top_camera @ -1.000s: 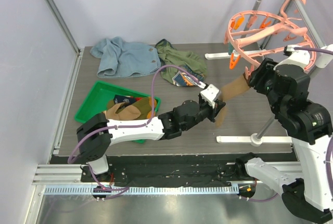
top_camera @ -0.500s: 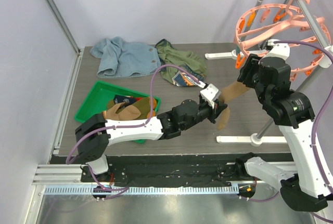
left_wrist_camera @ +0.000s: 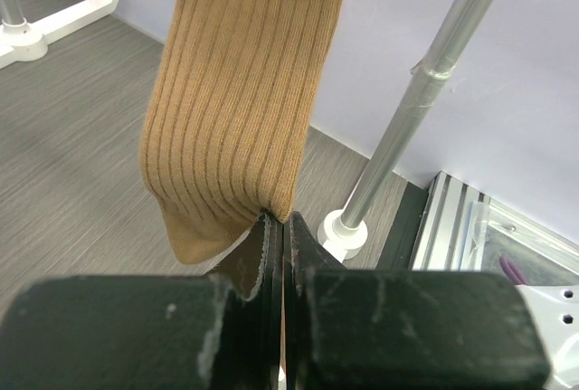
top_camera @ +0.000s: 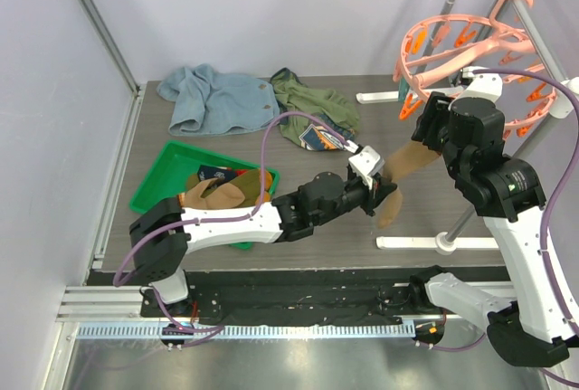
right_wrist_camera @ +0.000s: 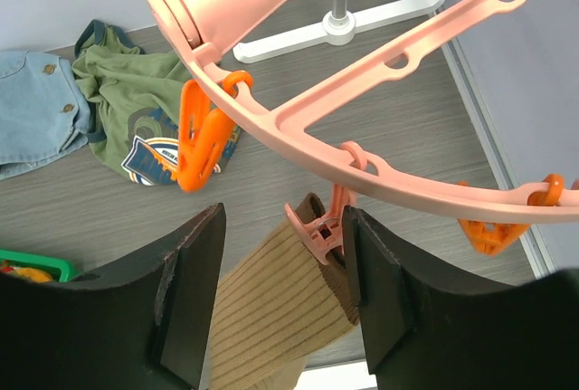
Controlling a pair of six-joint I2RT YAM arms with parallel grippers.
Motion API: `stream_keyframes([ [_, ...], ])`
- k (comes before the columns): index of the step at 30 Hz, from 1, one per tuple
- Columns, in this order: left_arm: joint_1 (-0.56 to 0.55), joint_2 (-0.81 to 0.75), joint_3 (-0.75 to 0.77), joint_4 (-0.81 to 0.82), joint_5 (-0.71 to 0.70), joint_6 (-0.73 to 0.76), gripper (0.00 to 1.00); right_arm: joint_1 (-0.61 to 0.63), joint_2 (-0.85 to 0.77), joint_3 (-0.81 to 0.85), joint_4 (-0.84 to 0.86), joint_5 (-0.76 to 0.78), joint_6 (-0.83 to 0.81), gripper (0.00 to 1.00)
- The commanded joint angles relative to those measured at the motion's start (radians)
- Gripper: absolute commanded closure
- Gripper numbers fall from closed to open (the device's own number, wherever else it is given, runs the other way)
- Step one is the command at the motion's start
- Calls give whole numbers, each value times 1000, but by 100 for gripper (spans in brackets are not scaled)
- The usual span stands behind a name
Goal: Remove the socks clipped to the hanger
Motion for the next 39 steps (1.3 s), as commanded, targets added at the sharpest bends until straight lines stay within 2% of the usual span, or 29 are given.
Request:
stream_keyframes([
  [1, 12, -63, 23, 24, 33, -14, 100, 0, -4, 17, 41, 21, -18, 38],
  [25, 56, -109, -48, 43, 50, -65, 100, 0, -29, 71, 17, 33, -23, 37],
  [39, 64, -129, -62, 43, 63, -70, 100, -1, 17, 40, 33, 27, -15, 41],
])
